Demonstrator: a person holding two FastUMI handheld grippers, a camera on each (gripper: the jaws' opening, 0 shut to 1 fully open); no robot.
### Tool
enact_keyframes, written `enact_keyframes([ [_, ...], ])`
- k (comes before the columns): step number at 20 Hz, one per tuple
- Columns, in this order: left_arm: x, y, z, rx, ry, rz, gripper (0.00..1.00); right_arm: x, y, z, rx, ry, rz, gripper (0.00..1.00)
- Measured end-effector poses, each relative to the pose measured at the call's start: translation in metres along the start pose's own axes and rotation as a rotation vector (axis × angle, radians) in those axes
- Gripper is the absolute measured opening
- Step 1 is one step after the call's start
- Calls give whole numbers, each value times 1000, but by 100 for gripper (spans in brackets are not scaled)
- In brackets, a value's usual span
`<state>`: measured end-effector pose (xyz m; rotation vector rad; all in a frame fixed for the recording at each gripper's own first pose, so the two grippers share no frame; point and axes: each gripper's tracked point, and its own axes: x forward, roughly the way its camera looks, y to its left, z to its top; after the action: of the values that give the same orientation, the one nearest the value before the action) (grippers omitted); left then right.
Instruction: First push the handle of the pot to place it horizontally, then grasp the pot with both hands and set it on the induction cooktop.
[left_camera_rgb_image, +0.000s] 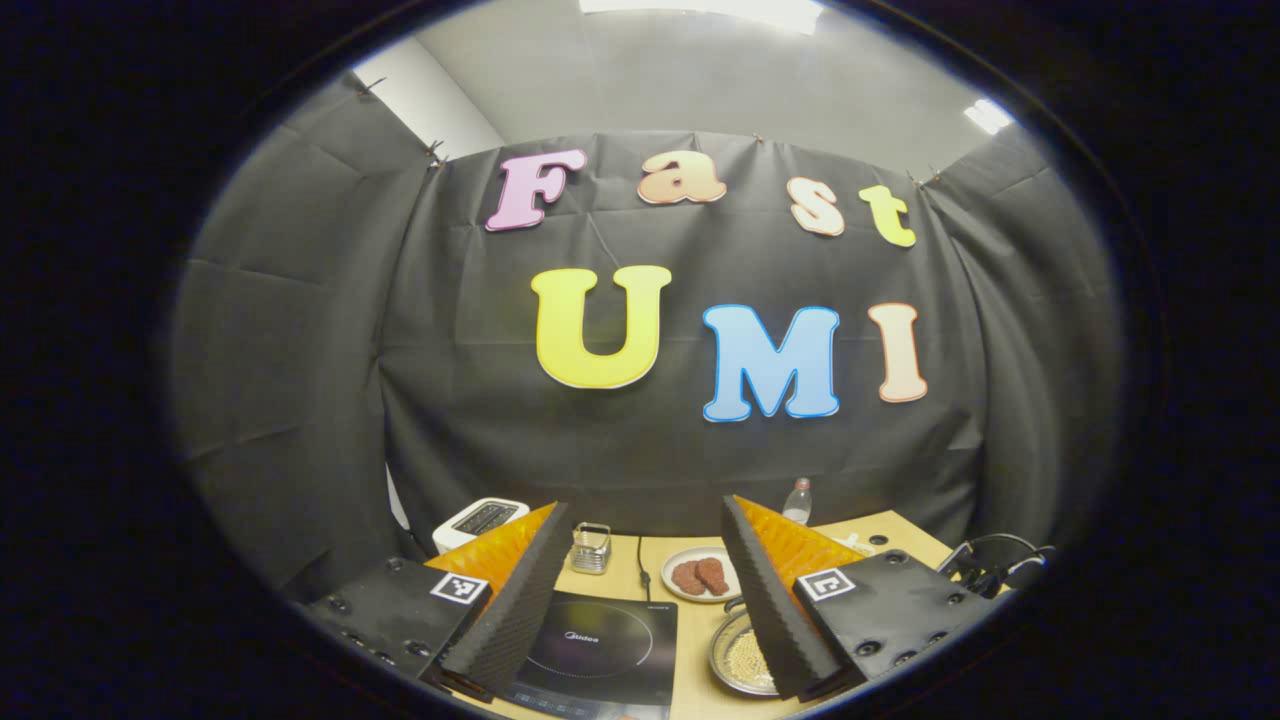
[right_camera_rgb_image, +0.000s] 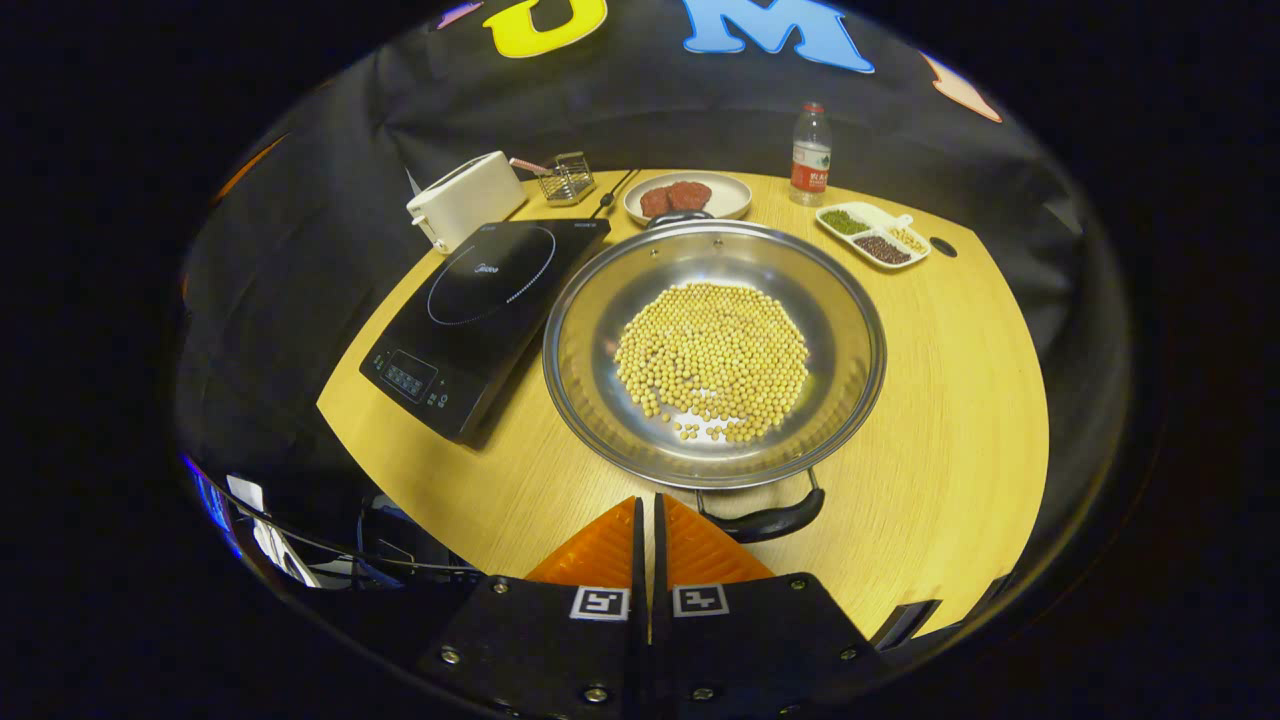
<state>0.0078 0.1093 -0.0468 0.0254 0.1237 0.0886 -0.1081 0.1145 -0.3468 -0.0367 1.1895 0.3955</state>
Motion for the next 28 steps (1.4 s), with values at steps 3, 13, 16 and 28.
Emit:
enact_keyframes([
  [3,0,6,-2,10,10,14,97,13,1,-10,39,52,4,2],
  [13,-6,20,-1,25,9,62,98,35,-11,-13,98,68,-8,1],
  [16,-8,20,-2,24,13,60,97,34,-20,-13,118,61,-22,1],
  [28,-5,-4,6,43,-15,5,96,24,-58,-18,181,36,-90,1],
])
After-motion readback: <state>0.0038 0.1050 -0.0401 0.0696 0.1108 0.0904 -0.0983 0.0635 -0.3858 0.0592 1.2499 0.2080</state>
